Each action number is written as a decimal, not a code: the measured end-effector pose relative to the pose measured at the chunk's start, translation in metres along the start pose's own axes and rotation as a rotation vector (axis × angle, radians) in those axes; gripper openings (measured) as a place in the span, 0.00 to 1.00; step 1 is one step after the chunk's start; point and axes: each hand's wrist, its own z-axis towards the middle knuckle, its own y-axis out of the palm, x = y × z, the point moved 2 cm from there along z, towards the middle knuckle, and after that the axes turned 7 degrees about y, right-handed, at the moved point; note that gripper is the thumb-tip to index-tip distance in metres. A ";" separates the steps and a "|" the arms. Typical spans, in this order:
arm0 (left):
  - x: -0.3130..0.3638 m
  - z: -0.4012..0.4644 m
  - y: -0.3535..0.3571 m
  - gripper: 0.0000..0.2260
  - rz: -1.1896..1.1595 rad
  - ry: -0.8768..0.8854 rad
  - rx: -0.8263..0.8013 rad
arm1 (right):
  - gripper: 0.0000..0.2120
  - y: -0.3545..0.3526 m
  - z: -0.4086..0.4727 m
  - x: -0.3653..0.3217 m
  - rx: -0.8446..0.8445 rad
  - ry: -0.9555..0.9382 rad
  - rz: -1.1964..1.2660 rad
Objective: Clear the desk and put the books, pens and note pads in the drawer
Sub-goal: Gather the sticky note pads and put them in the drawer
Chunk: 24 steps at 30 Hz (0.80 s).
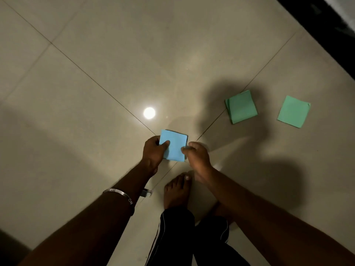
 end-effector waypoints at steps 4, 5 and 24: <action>0.028 -0.021 0.008 0.06 -0.126 -0.045 -0.114 | 0.12 -0.029 -0.022 -0.010 -0.027 -0.016 0.031; 0.036 -0.027 0.012 0.07 -0.142 -0.045 -0.139 | 0.12 -0.037 -0.029 -0.014 -0.054 0.007 0.056; 0.130 -0.030 0.158 0.10 0.076 -0.049 -0.108 | 0.09 -0.216 0.013 -0.084 0.303 -0.263 -0.405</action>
